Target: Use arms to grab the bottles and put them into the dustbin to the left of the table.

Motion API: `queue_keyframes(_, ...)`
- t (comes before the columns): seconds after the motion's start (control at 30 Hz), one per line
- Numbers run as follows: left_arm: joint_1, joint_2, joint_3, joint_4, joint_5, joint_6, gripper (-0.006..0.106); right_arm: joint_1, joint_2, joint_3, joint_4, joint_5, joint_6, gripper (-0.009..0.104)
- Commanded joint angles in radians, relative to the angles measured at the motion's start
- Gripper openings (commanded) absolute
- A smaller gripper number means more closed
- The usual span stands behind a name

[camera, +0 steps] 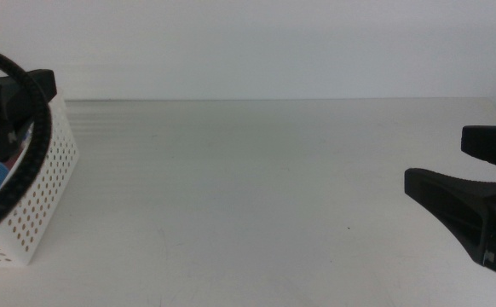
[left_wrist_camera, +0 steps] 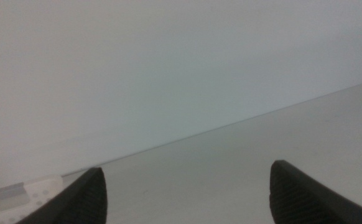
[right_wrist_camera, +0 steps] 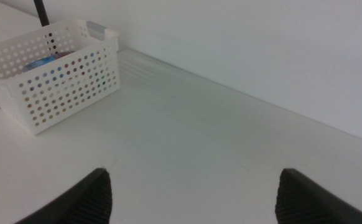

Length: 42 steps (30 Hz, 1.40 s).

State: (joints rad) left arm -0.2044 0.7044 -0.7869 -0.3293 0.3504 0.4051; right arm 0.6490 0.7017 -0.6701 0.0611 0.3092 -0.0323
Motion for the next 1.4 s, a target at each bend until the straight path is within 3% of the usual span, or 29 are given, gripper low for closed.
queue_keyframes(0.0,-0.002,-0.006,-0.024,-0.03,-0.084,-0.009,0.082,-0.025,-0.002,-0.027,0.011,-0.077,-0.01,0.07)
queue_keyframes(0.17,-0.002,-0.039,0.015,-0.045,-0.19,-0.009,0.082,-0.207,-0.039,-0.027,0.034,-0.081,-0.01,0.07)
queue_keyframes(0.4,-0.002,-0.158,0.241,-0.045,-0.261,-0.009,0.082,-0.444,-0.144,-0.027,0.034,-0.08,-0.01,0.07)
queue_keyframes(0.57,-0.002,-0.297,0.415,-0.045,-0.267,-0.009,0.082,-0.464,-0.226,0.044,0.034,-0.085,-0.01,0.07)
queue_keyframes(0.8,0.052,-0.497,0.623,-0.045,-0.267,-0.009,0.082,-0.482,-0.462,0.317,0.034,-0.081,-0.01,0.07)
queue_keyframes(1.0,0.195,-0.625,0.715,-0.045,-0.266,-0.009,0.082,-0.538,-0.638,0.496,0.034,-0.076,-0.01,0.07)
queue_keyframes(1.37,0.207,-0.734,0.823,-0.044,-0.267,-0.009,0.082,-0.554,-0.739,0.69,0.033,-0.066,-0.01,0.07)
